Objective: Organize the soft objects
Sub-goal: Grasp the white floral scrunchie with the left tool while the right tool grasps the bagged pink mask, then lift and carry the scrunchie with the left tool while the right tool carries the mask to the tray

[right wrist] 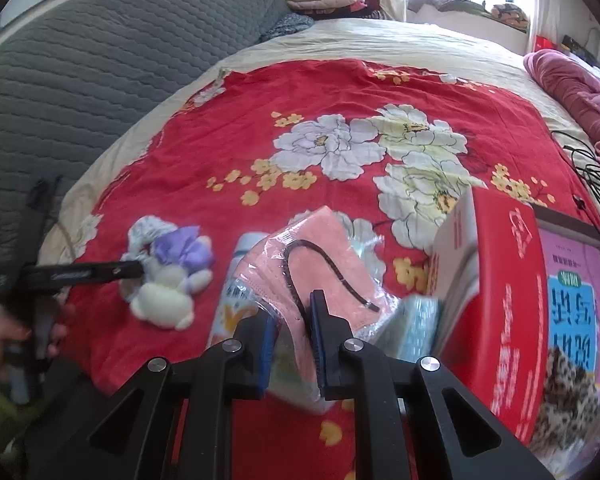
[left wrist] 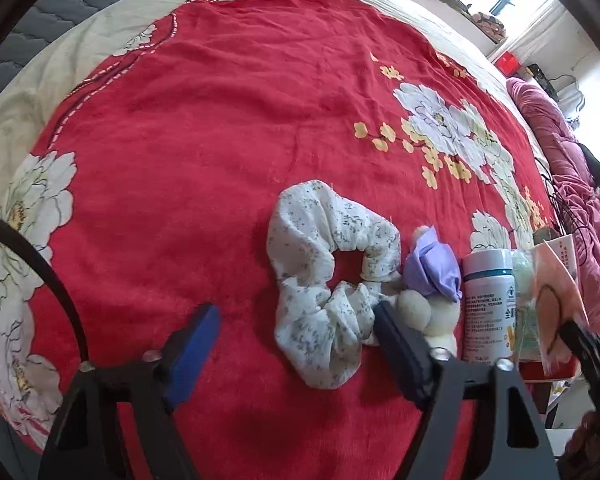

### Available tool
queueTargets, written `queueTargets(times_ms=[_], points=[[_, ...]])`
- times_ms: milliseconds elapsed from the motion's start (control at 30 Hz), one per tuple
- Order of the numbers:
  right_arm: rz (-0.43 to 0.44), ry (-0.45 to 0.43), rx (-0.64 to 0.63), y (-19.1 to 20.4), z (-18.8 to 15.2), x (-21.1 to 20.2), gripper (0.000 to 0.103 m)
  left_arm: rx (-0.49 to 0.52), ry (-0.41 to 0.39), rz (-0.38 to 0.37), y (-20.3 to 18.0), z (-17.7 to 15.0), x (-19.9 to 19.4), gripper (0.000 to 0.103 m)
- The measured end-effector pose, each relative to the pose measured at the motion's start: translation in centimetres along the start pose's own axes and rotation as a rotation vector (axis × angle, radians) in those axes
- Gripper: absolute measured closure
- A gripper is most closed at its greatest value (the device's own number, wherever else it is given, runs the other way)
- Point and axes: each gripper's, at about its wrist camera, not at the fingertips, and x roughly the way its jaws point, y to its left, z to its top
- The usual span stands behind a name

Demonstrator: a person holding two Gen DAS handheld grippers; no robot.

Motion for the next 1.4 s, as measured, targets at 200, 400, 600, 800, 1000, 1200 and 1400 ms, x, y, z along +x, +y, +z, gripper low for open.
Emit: queueTargets(times_ms=[200,400,600,800,1000,1200,1400], points=[[0.013,0.032,0.012,0.6,-2.3,-0.4,0.086,0.024,0.004,-0.055,-0.8,0.4,0.4,0.080],[0.063,0.028,0.045,0.6,-2.8,-0.7,0.086,0.018,-0.016,-0.092,-0.7,-0.2,-1.0,0.089],[0.059,-0.012,0.078,0.3,-2.0,-1.6,0.086,0.056,-0.087,-0.086,-1.4,-0.7,-4.7,0.089],[0.058,-0.058,0.082,0.4,-1.3,-3.2,0.086,0.116,-0.131,-0.109,-3.4,-1.0,-8.4,0.089],[0.048,-0.108,0.085,0.5,-0.7,-5.5,0.086,0.211,-0.170,-0.141,-7.2,-1.8,-11.2,0.089],[0.027,-0.165,0.078,0.4,0.0,-8.1,0.086,0.291,-0.190,-0.178,-11.0,-2.8,-12.8,0.089],[-0.006,-0.213,0.100,-0.9,0.1,-10.8,0.086,0.368,-0.206,-0.200,-14.4,-3.8,-13.9,0.089]])
